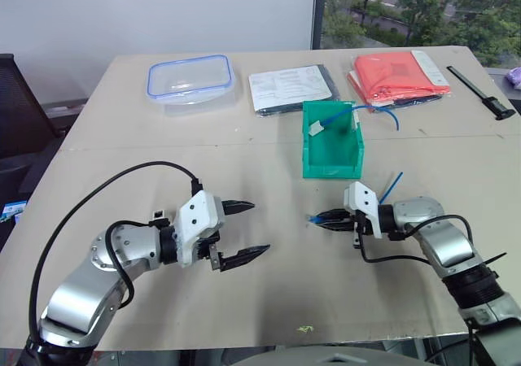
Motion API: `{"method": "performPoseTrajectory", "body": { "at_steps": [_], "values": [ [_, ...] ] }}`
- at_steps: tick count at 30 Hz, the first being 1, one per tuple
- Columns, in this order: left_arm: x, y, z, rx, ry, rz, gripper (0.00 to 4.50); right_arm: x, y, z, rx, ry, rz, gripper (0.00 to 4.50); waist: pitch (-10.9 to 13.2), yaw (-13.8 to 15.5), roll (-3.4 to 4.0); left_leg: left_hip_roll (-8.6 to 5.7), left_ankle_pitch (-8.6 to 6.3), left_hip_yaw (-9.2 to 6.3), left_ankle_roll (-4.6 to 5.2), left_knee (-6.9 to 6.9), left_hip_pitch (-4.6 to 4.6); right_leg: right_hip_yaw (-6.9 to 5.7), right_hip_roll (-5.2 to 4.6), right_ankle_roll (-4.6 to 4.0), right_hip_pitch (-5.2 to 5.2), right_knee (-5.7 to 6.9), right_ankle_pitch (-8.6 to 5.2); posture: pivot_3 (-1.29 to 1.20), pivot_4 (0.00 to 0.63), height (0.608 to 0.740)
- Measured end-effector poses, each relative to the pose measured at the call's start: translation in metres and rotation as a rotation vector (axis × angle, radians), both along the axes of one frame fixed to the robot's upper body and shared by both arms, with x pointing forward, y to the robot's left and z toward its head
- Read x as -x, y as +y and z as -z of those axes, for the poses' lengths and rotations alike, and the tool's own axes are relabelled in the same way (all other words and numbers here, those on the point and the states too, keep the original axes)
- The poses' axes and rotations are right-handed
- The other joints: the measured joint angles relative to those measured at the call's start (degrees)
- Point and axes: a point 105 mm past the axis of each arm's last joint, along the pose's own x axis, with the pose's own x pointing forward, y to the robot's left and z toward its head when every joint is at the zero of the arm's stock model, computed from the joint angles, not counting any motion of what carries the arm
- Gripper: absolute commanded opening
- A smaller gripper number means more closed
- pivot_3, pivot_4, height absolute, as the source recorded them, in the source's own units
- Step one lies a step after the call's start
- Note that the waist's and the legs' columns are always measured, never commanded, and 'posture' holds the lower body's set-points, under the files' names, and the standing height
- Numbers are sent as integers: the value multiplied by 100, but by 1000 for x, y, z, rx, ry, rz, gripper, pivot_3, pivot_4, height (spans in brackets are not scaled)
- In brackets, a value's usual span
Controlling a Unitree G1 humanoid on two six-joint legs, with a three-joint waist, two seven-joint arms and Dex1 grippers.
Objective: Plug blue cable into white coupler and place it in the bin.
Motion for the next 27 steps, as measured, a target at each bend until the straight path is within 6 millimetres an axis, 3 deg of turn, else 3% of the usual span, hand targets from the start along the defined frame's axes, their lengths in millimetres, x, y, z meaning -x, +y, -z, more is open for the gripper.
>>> {"method": "performPoseTrajectory", "body": {
  "at_steps": [2,8,9,12,17,21,27],
  "values": [
    [0,-2,1,-3,4,8,4500,2,6,0,-6,-12,-2,1025,0,5,0,-1,0,1,0,0,0,0,0,0,-3,0,0,0,150,740],
    [-4,-9,7,-37,12,43,4500,7,8,-9,-51,-25,-12,4141,1,30,0,-1,0,1,0,1,1,-1,1,0,-3,1,0,0,150,740],
    [-7,-10,11,-55,17,48,4500,8,6,-14,-74,-38,-6,4427,1,35,-1,-2,0,0,1,1,0,-2,1,0,-2,1,0,0,150,740],
    [-20,-15,23,-119,33,64,4500,14,-17,-28,-131,-74,62,4427,1,76,-5,-7,0,-6,1,4,-7,-10,0,2,-2,-3,0,0,150,740],
    [-43,-34,35,-161,29,140,4500,39,-55,-24,-196,-26,214,4427,3,35,-9,-6,0,-6,1,9,-15,-11,0,2,-3,3,0,0,150,740],
    [-50,-54,42,-153,33,227,4500,59,-60,-19,-245,19,279,4427,5,-20,-12,-3,0,1,2,16,-10,0,5,3,-5,17,0,0,150,740],
    [-64,-58,49,-191,32,321,4500,76,-63,-13,-277,15,352,4427,5,4,-13,-5,-7,-2,17,35,-4,-7,11,5,5,23,0,0,150,740]
  ]
}}
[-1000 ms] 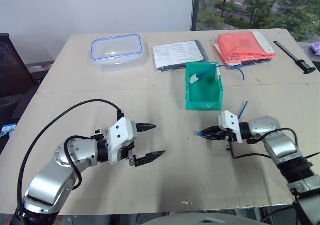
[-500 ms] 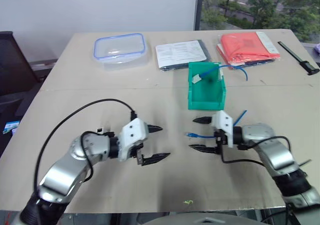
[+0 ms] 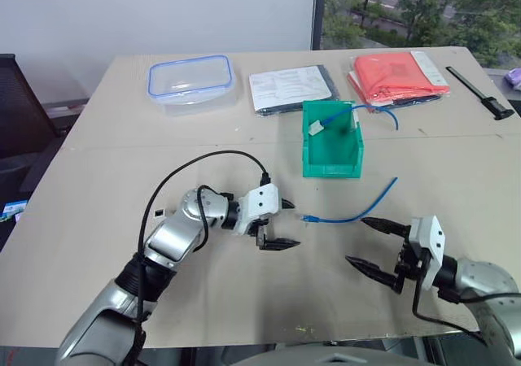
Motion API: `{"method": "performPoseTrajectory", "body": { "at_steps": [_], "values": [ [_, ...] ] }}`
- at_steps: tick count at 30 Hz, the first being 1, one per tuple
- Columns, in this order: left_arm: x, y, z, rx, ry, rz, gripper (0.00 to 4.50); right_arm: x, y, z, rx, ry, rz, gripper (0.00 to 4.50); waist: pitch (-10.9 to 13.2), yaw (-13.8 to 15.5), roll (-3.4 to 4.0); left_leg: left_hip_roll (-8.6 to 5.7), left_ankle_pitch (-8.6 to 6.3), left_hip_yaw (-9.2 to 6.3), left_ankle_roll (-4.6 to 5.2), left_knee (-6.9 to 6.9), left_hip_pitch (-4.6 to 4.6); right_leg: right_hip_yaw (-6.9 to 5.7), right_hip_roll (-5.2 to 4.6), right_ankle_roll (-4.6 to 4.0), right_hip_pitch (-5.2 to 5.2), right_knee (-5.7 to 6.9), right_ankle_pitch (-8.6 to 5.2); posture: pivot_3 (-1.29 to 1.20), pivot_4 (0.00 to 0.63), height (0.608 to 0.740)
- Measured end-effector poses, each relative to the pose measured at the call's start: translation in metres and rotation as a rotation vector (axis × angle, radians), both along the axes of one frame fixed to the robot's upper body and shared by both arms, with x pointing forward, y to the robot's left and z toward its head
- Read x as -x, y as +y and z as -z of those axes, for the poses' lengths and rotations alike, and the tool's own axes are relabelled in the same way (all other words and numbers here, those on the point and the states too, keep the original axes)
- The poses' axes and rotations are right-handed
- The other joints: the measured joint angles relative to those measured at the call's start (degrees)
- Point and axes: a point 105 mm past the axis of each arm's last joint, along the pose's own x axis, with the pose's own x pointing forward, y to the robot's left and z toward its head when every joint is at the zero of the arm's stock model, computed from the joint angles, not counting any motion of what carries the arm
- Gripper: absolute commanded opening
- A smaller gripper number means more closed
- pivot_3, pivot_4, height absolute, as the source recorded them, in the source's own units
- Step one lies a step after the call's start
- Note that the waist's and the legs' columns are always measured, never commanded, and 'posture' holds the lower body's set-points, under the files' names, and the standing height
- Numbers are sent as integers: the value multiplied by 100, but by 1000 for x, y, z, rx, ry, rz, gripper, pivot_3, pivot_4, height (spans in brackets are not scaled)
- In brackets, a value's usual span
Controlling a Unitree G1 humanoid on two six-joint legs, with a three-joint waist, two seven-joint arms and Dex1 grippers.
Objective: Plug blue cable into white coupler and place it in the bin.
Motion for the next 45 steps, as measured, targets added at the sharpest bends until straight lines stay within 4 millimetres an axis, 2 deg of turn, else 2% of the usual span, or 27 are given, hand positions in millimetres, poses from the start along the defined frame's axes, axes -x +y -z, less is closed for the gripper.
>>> {"method": "performPoseTrajectory", "body": {
  "at_steps": [1,2,3,11,22,25,28,31,33,36,43,44,45],
  "values": [
    [-2,-1,0,-1,-2,10,4089,0,-1,0,2,-7,7,4500,0,6,0,-2,0,5,1,3,1,-3,3,7,0,0,4,0,150,740],
    [-3,-1,0,-1,-2,14,3984,0,-1,-1,4,-9,8,4500,0,7,0,-2,0,7,2,4,0,-4,5,8,1,0,5,0,150,740],
    [-5,-1,0,-5,-5,25,3677,1,-3,-2,8,-20,15,4500,-1,10,-1,-2,1,6,2,6,0,-5,9,10,2,-1,6,0,150,740],
    [-12,-8,1,21,-14,53,48,-3,-7,-7,19,-59,39,4500,-2,14,-3,-2,11,2,-16,5,0,11,22,11,2,-1,6,0,150,740],
    [-10,-14,1,59,0,57,48,-3,-9,-6,-8,-44,48,4500,-3,26,-5,-2,11,2,-15,7,0,13,22,10,4,0,6,0,150,740],
    [-8,-20,0,123,71,30,48,0,-10,-2,-61,35,69,4500,-3,23,-5,-1,11,0,-15,7,-2,13,19,10,3,1,6,0,150,740],
    [-2,-29,-19,268,199,-5,48,11,-9,3,-212,234,100,4500,-3,22,-5,0,4,-9,-4,7,-5,10,-1,10,2,2,6,0,150,740],
    [4,-33,-32,344,302,-14,48,12,-5,4,-324,350,118,4500,-3,0,-5,0,-1,-7,6,8,-3,11,-3,9,2,2,7,0,150,740],
    [9,-36,-39,392,409,-24,48,6,2,-2,-422,390,129,4500,-3,-21,-5,1,-3,-8,9,9,2,13,0,9,3,5,7,0,150,740],
    [18,-39,-45,429,598,-36,48,-10,15,-23,-590,398,112,4500,-3,-45,-4,0,-2,-10,10,10,6,16,4,9,4,7,7,0,150,740],
    [22,-43,-58,467,713,-42,48,-21,30,-46,-743,422,59,4500,-3,-57,-5,-2,12,-10,-16,9,3,18,5,9,2,4,7,0,150,740],
    [22,-43,-58,465,716,-48,0,-21,31,-46,-747,428,58,3958,-3,-57,-5,-2,13,-9,-16,8,3,18,5,9,2,3,7,0,150,740],
    [22,-43,-58,465,719,-49,0,-21,32,-46,-752,430,59,3766,-3,-60,-5,-2,13,-8,-17,7,3,20,5,9,1,3,7,0,150,740]
  ]
}}
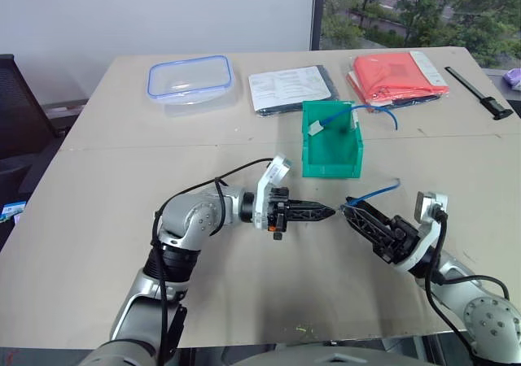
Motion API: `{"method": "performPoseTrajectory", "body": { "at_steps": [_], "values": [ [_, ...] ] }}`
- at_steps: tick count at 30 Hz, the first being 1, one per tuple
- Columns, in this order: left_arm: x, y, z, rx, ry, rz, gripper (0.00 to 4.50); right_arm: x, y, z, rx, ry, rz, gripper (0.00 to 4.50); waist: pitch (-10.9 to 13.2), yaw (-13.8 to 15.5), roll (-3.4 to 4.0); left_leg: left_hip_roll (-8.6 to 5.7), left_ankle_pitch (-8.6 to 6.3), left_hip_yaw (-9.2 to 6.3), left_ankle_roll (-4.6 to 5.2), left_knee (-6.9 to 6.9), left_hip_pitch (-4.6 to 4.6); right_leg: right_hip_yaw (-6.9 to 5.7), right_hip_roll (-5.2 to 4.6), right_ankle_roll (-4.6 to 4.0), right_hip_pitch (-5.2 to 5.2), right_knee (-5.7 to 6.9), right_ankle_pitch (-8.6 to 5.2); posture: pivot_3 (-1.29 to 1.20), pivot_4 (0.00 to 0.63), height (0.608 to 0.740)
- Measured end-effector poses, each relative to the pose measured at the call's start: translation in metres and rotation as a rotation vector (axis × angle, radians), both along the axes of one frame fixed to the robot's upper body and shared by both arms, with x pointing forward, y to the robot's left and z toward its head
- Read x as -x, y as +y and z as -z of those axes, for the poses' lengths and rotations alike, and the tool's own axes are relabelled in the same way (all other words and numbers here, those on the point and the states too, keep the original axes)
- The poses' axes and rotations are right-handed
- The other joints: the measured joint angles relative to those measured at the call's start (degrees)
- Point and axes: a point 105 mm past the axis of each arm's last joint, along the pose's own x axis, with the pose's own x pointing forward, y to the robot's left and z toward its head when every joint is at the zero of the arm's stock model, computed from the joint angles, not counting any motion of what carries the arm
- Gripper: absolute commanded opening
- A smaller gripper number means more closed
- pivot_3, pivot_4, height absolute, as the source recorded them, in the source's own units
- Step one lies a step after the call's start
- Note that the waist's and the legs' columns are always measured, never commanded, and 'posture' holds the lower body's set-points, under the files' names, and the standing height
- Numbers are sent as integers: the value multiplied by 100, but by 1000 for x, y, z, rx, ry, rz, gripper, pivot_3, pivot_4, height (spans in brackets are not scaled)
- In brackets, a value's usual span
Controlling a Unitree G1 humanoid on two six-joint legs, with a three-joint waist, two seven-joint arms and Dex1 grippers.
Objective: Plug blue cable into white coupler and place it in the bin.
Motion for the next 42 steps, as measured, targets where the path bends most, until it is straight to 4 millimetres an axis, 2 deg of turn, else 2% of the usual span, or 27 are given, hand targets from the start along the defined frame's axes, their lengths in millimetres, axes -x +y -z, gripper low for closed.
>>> {"method": "performPoseTrajectory", "body": {
  "at_steps": [6,8,15,21,25,30,34,36,38,41,42],
  "values": [
    [2,-1,-2,18,16,8,0,-1,1,-2,-4,-8,6,725,0,-19,0,0,0,3,1,0,2,4,1,0,0,3,0,0,150,740],
    [2,-1,-2,21,18,9,0,-1,1,-3,-8,-10,6,69,0,-25,0,0,-1,3,2,0,2,5,2,0,0,3,0,0,150,740],
    [1,-2,-6,31,-1,15,0,-1,1,-6,-19,-18,-2,69,0,-38,0,0,-6,3,10,-1,2,7,3,0,-1,3,0,0,150,740],
    [-8,-5,-8,39,-87,-45,2984,2,6,-9,-27,-28,-24,0,0,-32,0,0,-6,4,10,-1,1,7,0,0,-1,1,0,0,150,740],
    [-10,4,-10,36,-139,-116,2984,0,1,-10,-18,-32,-12,0,0,-69,0,1,-3,8,4,-5,1,14,1,1,-5,1,1,0,150,740],
    [0,28,-30,27,-356,-279,2984,-18,-25,-6,12,-46,108,0,0,-58,1,3,-1,12,0,-12,1,20,0,0,-10,0,1,0,150,740],
    [-3,57,-56,-16,-607,-581,2984,-30,-39,-6,51,-75,154,0,-1,-24,0,2,-4,20,6,-11,2,26,-2,0,-8,-3,1,0,150,740],
    [-1,80,-67,-68,-736,-804,2984,-32,-46,-6,62,-82,166,0,-1,-11,1,2,-6,24,7,-12,2,28,-2,0,-9,-4,1,0,150,740],
    [3,97,-60,-148,-785,-941,2984,-33,-49,-5,86,-89,159,0,-2,-19,2,2,-5,32,6,-17,5,34,-2,0,-9,-5,1,0,150,740],
    [25,126,-32,-297,-793,-1197,2984,-38,-49,-6,108,-109,134,0,-2,-56,0,3,-11,53,14,-23,9,51,-4,0,-9,-10,1,0,150,740],
    [32,134,-24,-337,-781,-1257,3512,-40,-47,-5,113,-112,124,0,-2,-40,-3,4,-18,52,27,-21,8,48,-4,0,-10,-11,1,0,150,740]
  ]
}}
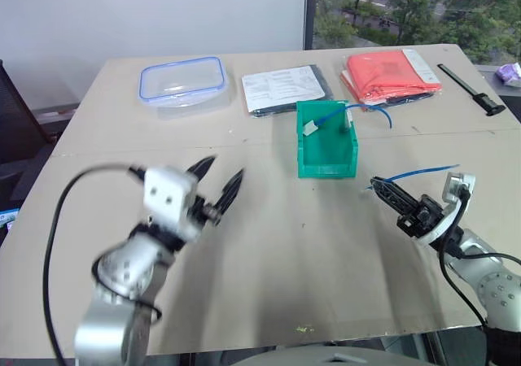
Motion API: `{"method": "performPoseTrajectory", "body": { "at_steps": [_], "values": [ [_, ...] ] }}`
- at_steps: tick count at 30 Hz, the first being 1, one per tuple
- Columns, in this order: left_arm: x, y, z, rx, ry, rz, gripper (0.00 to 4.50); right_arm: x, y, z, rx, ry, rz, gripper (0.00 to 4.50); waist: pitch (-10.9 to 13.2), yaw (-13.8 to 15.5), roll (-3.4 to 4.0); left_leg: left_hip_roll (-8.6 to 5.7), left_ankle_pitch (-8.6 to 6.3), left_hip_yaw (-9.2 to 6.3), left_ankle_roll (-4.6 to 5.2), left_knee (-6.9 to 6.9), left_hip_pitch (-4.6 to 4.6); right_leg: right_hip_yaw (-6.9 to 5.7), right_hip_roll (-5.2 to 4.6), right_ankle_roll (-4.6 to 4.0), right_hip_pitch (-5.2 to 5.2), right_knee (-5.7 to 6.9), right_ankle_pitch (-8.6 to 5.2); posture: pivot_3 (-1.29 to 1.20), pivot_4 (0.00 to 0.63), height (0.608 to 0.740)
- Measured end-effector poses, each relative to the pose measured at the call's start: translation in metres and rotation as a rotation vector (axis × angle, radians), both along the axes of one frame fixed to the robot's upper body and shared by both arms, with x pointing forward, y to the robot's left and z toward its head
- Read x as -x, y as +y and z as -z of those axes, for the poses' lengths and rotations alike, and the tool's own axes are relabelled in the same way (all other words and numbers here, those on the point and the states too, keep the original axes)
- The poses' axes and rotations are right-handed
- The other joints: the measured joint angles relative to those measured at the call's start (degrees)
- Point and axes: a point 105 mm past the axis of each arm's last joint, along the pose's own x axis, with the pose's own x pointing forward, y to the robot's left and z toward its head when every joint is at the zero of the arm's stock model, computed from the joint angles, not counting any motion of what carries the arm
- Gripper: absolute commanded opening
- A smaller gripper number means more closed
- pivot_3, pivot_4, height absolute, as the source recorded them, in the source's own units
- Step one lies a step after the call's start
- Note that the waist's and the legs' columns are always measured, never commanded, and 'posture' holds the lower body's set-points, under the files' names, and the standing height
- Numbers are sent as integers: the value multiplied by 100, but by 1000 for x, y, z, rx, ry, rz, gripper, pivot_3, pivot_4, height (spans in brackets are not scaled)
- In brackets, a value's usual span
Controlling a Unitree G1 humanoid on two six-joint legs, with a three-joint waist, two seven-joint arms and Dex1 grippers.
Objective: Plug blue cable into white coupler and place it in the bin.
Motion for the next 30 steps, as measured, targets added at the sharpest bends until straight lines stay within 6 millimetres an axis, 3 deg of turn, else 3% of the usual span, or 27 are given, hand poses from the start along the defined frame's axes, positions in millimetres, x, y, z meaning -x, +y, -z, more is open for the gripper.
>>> {"method": "performPoseTrajectory", "body": {
  "at_steps": [3,5,7,10,16,20,28,29,30],
  "values": [
    [20,13,15,-20,15,-150,4426,-4,7,0,16,-12,-35,0,1,141,-5,1,-6,-8,9,7,-3,-12,-3,0,2,-1,-1,0,150,740],
    [33,23,22,1,19,-275,4426,-6,12,0,25,-19,-62,0,1,156,-5,0,-6,-3,10,15,-4,-9,-8,0,11,-8,-1,0,150,740],
    [46,39,45,31,92,-447,4426,-7,17,4,32,-11,-87,0,4,164,-15,-2,-7,-2,11,22,-8,-13,-10,2,14,-13,-2,0,150,740],
    [50,49,64,50,144,-560,4426,-10,22,6,36,-13,-98,0,6,175,-18,-2,-7,-5,12,24,-9,-23,-9,3,13,-12,-2,0,150,740],
    [35,61,92,99,183,-626,4426,-10,27,8,42,-15,-109,0,5,143,-20,-1,-7,-11,12,17,-13,-30,-3,4,4,-6,-1,0,150,740],
    [19,65,106,97,205,-566,4426,-11,30,9,36,-15,-108,0,5,136,-20,-1,-7,-16,11,14,-15,-36,-3,3,-1,-5,-1,0,150,740],
    [-8,96,102,41,158,-499,4426,-11,31,13,25,-3,-88,0,-1,133,-10,-1,-6,-19,9,14,-2,-33,-3,2,1,4,-1,0,150,740],
    [-11,96,101,35,153,-481,3920,-10,31,14,27,0,-84,0,-2,132,-8,-1,-6,-18,9,14,-1,-31,-3,2,2,3,-1,0,150,740],
    [-14,97,100,30,149,-461,3692,-10,31,15,25,3,-80,0,-5,133,-2,-1,-6,-16,9,14,0,-28,-4,2,2,3,0,0,150,740]
  ]
}}
